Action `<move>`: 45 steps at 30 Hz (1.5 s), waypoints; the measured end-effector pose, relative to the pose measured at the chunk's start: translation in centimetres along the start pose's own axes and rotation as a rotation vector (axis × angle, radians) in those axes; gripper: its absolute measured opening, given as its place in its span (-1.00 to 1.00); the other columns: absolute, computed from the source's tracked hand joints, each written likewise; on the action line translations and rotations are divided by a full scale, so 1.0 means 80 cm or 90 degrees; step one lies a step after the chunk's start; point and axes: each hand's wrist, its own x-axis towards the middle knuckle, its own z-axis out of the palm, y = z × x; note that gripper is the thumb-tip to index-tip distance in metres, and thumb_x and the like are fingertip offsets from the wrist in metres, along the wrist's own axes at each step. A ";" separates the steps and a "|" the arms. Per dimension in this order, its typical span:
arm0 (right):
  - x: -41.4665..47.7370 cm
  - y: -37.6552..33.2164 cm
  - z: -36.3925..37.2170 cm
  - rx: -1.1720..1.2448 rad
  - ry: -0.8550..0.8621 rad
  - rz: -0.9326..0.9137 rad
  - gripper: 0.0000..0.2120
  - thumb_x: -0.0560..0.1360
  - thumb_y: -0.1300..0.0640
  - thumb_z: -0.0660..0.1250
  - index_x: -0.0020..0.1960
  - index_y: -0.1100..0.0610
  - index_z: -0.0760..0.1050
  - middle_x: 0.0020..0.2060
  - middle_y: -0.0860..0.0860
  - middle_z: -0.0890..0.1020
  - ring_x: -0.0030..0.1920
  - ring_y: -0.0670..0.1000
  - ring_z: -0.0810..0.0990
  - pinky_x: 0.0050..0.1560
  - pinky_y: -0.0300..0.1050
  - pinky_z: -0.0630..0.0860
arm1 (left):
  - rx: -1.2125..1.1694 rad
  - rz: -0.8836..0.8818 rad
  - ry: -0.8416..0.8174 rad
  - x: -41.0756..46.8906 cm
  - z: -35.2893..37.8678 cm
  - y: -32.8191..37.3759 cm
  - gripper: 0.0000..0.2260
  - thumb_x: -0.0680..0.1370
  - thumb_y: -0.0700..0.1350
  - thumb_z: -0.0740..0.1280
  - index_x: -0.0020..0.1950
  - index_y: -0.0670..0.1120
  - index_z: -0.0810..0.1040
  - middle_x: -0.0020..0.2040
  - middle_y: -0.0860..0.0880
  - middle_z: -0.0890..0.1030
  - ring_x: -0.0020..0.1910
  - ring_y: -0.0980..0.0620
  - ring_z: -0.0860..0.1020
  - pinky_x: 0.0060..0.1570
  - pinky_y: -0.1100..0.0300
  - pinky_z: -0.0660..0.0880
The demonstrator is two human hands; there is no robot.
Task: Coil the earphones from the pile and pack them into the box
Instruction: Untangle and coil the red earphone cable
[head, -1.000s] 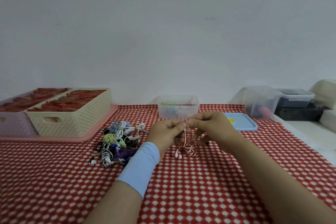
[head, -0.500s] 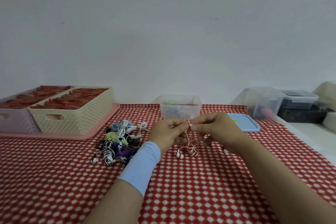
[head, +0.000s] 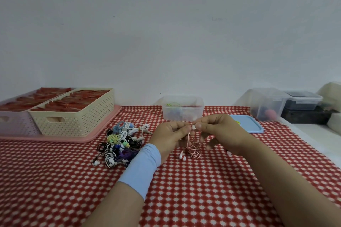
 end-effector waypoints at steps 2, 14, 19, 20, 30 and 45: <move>0.000 0.000 0.000 -0.007 -0.002 -0.007 -0.86 0.57 0.23 0.38 0.01 0.28 0.68 -0.21 0.10 0.72 -0.32 0.00 0.60 -0.44 -0.13 0.55 | -0.004 0.000 -0.002 -0.001 0.000 -0.001 -0.91 0.57 -0.20 0.37 -0.03 -0.12 0.68 -0.21 -0.04 0.70 -0.21 0.06 0.65 -0.22 0.20 0.59; 0.006 0.005 0.014 0.033 0.037 -0.054 -0.88 0.57 0.29 0.37 -0.02 0.32 0.67 -0.23 0.17 0.70 -0.35 0.02 0.59 -0.47 -0.14 0.53 | -0.106 -0.031 0.010 0.003 0.000 -0.002 -0.87 0.59 -0.23 0.31 -0.01 -0.20 0.66 -0.21 -0.05 0.68 -0.23 0.05 0.63 -0.27 0.26 0.57; 0.003 0.004 0.009 0.030 0.027 -0.048 -0.90 0.56 0.30 0.38 0.01 0.27 0.68 -0.22 0.19 0.70 -0.35 0.04 0.60 -0.47 -0.14 0.53 | -0.102 -0.047 0.001 0.003 0.001 -0.003 -0.86 0.59 -0.21 0.32 0.05 -0.22 0.65 -0.18 -0.08 0.68 -0.25 0.08 0.63 -0.29 0.26 0.57; 0.002 0.004 0.009 0.031 0.033 -0.048 -0.90 0.56 0.31 0.38 0.01 0.25 0.67 -0.24 0.17 0.70 -0.35 0.05 0.61 -0.47 -0.13 0.53 | -0.096 -0.048 0.002 0.003 0.001 -0.004 -0.86 0.59 -0.21 0.32 0.06 -0.22 0.65 -0.18 -0.08 0.68 -0.25 0.08 0.63 -0.30 0.27 0.57; 0.000 -0.003 0.006 -0.001 0.013 -0.048 -0.89 0.51 0.25 0.44 -0.01 0.23 0.72 -0.15 0.17 0.73 -0.29 0.04 0.62 -0.40 -0.11 0.57 | -0.094 -0.057 0.015 0.001 -0.001 0.000 -0.86 0.59 -0.20 0.33 0.05 -0.22 0.65 -0.19 -0.08 0.68 -0.24 0.07 0.64 -0.30 0.26 0.57; -0.002 0.001 -0.010 -0.018 -0.081 0.126 -0.85 0.35 0.08 0.51 -0.12 0.11 0.73 -0.16 0.16 0.70 -0.33 0.01 0.61 -0.35 -0.10 0.60 | 0.021 -0.052 -0.067 -0.006 -0.001 -0.001 -0.92 0.55 -0.27 0.38 -0.06 -0.21 0.67 -0.23 -0.10 0.69 -0.29 0.07 0.59 -0.34 0.26 0.56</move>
